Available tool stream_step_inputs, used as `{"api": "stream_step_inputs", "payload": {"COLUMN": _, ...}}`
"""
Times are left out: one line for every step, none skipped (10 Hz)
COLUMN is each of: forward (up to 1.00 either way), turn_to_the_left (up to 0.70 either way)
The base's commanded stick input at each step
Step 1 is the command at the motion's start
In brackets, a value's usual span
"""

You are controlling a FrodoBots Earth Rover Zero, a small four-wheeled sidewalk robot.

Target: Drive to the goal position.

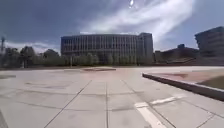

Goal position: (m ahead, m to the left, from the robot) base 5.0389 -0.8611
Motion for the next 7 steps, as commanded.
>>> {"api": "stream_step_inputs", "payload": {"forward": 0.70, "turn_to_the_left": 0.00}}
{"api": "stream_step_inputs", "payload": {"forward": 0.70, "turn_to_the_left": 0.00}}
{"api": "stream_step_inputs", "payload": {"forward": 0.70, "turn_to_the_left": 0.00}}
{"api": "stream_step_inputs", "payload": {"forward": 0.70, "turn_to_the_left": 0.00}}
{"api": "stream_step_inputs", "payload": {"forward": 0.70, "turn_to_the_left": 0.00}}
{"api": "stream_step_inputs", "payload": {"forward": 0.70, "turn_to_the_left": 0.00}}
{"api": "stream_step_inputs", "payload": {"forward": 0.70, "turn_to_the_left": 0.00}}
